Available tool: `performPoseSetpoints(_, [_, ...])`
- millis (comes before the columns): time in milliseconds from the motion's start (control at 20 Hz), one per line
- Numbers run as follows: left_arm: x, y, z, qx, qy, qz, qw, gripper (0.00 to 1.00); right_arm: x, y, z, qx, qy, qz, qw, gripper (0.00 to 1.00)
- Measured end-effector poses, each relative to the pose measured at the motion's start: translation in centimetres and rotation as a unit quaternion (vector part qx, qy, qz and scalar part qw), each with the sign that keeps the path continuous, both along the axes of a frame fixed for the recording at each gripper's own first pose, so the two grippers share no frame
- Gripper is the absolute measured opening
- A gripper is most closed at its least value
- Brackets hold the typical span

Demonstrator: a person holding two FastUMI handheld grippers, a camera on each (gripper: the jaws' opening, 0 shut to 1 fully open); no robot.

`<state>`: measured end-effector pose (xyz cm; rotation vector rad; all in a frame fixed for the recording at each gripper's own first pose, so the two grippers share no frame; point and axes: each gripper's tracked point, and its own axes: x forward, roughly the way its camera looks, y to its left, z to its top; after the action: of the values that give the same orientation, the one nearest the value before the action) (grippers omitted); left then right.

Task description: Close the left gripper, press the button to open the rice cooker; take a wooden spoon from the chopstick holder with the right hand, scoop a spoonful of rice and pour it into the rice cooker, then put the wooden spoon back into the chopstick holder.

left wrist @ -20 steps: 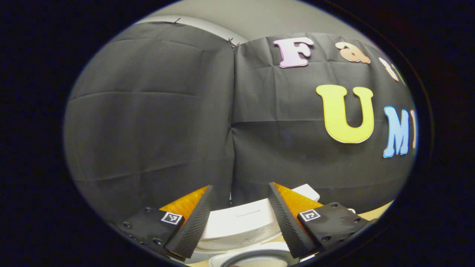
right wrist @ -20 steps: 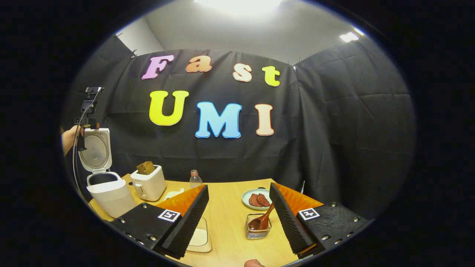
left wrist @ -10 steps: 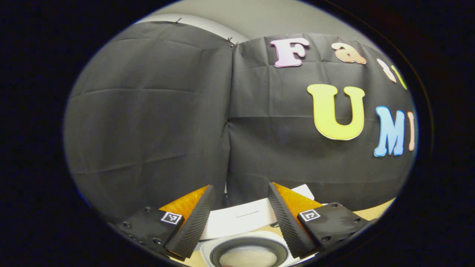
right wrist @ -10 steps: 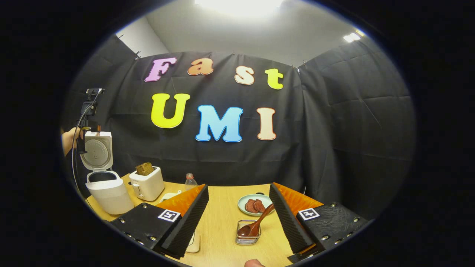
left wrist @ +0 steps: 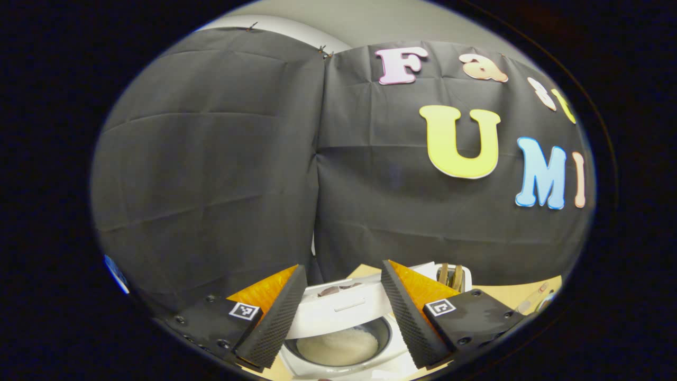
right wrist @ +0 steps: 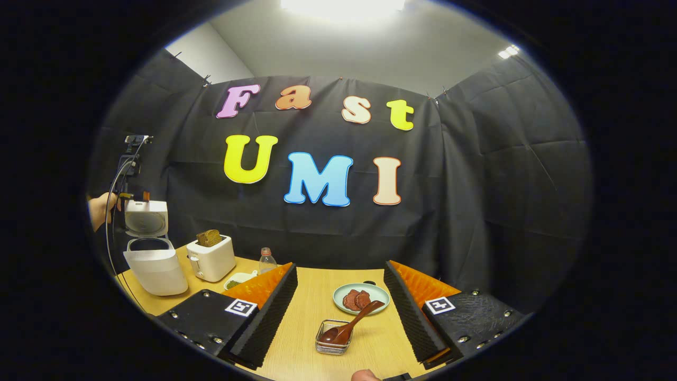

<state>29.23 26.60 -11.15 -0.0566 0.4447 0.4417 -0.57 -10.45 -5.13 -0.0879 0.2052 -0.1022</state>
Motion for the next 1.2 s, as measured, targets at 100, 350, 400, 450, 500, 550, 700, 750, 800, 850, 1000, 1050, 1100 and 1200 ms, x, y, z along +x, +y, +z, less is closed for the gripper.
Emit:
performPoseSetpoints(100, [-1.3, -0.9, -1.1, -0.018, 0.018, 0.002, 1.0, 0.98, 0.0, -0.7, -0.5, 0.0, 0.005, 0.009, 1.0, 1.0])
performPoseSetpoints(350, [-3.0, -2.0, -2.9, -0.009, 0.044, -0.004, 0.999, 0.99, 0.1, -2.3, -1.4, -0.005, 0.021, 0.019, 1.0, 1.0])
performPoseSetpoints(400, [-3.1, -1.9, -3.2, -0.005, 0.049, -0.005, 0.999, 0.99, 0.3, -2.4, -1.5, -0.005, 0.022, 0.022, 1.0, 1.0])
performPoseSetpoints(450, [-3.5, -2.2, -3.5, -0.006, 0.054, -0.004, 0.999, 0.98, 0.5, -2.5, -1.6, -0.006, 0.022, 0.025, 0.999, 1.0])
performPoseSetpoints(500, [-3.7, -2.4, -3.8, -0.009, 0.058, -0.003, 0.998, 0.99, 0.6, -2.6, -1.6, -0.007, 0.022, 0.027, 0.999, 1.0])
performPoseSetpoints(550, [-3.9, -2.6, -4.0, -0.013, 0.062, -0.002, 0.998, 0.94, 0.8, -2.6, -1.6, -0.009, 0.023, 0.03, 0.999, 1.0])
performPoseSetpoints(700, [-4.2, -2.8, -4.5, -0.013, 0.07, -0.005, 0.997, 0.96, 1.1, -2.2, -1.9, -0.012, 0.027, 0.039, 0.999, 1.0])
performPoseSetpoints(750, [-4.2, -2.8, -4.8, -0.012, 0.073, -0.005, 0.997, 0.96, 1.1, -2.0, -1.9, -0.011, 0.026, 0.042, 0.999, 1.0])
performPoseSetpoints(800, [-4.5, -3.0, -5.0, -0.014, 0.078, -0.006, 0.997, 0.96, 1.3, -2.0, -1.9, -0.011, 0.026, 0.043, 0.999, 1.0])
performPoseSetpoints(850, [-4.7, -3.1, -5.2, -0.018, 0.084, -0.005, 0.996, 0.96, 1.5, -1.8, -2.0, -0.009, 0.026, 0.044, 0.999, 1.0])
performPoseSetpoints(1000, [-5.1, -3.0, -5.6, -0.014, 0.096, -0.012, 0.995, 0.94, 1.9, -1.1, -2.2, 0.004, 0.028, 0.046, 0.999, 1.0])
performPoseSetpoints(1050, [-5.2, -3.0, -5.8, -0.011, 0.099, -0.016, 0.995, 0.97, 2.1, -0.7, -2.2, 0.01, 0.027, 0.047, 0.999, 1.0])
performPoseSetpoints(1100, [-5.7, -3.2, -5.9, -0.014, 0.108, -0.018, 0.994, 0.95, 2.4, -0.4, -2.3, 0.014, 0.026, 0.048, 0.998, 1.0])
performPoseSetpoints(1200, [-5.6, -3.1, -6.0, -0.012, 0.104, -0.02, 0.994, 0.98, 2.6, 0.2, -2.5, 0.014, 0.026, 0.05, 0.998, 1.0])
